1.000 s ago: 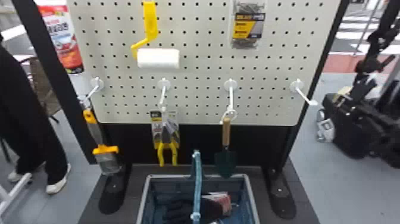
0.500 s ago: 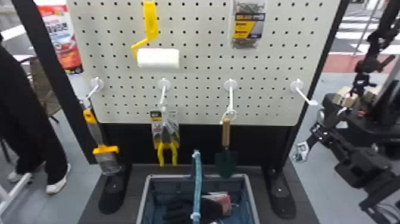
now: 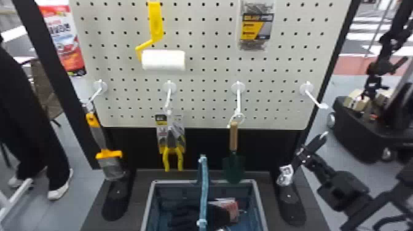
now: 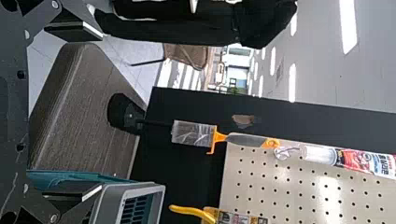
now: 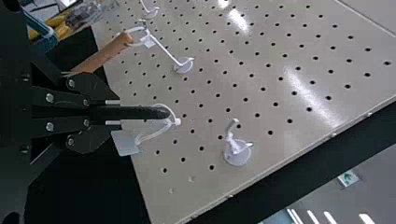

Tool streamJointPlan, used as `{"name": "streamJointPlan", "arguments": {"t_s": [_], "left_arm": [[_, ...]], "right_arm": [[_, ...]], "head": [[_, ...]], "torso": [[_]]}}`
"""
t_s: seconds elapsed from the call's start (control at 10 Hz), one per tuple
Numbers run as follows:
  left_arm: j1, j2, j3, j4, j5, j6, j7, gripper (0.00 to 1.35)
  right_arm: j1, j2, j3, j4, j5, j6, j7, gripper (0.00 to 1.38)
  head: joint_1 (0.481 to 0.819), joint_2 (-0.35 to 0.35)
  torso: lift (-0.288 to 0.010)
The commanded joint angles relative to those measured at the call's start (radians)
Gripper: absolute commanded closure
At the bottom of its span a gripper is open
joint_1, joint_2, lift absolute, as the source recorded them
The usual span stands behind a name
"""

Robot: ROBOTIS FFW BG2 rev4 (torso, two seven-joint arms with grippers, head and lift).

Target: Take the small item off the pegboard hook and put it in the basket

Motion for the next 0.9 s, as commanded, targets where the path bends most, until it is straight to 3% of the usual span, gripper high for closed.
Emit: {"name": "streamJointPlan", "arguments": {"t_s": [0.0, 0.3, 0.8], "left_arm": [[-0.004, 0.004, -0.004, 0.002, 0.000, 0.000, 0.000, 0.17], [-0.006, 0.007, -0.007, 0.002, 0.005, 0.001, 0.000, 0.17], [-0.008, 0.009, -0.010, 0.007, 0.006, 0.001, 0.000, 0.17]], "right_arm": [[0.007, 0.002, 0.046, 0.034, -0.008, -0.001, -0.001, 1.21], [-0.004, 0.000, 0.133, 0.103, -0.030, -0.001, -0.001, 1.21], [-0.053, -0.041, 0.282, 0.228, -0.079, -0.002, 0.000, 1.21]], "head": [[0.549, 0.000], [0.549, 0.000], [0.549, 0.000]], "torso": [[-0.100], [-0.100], [-0.100]]}}
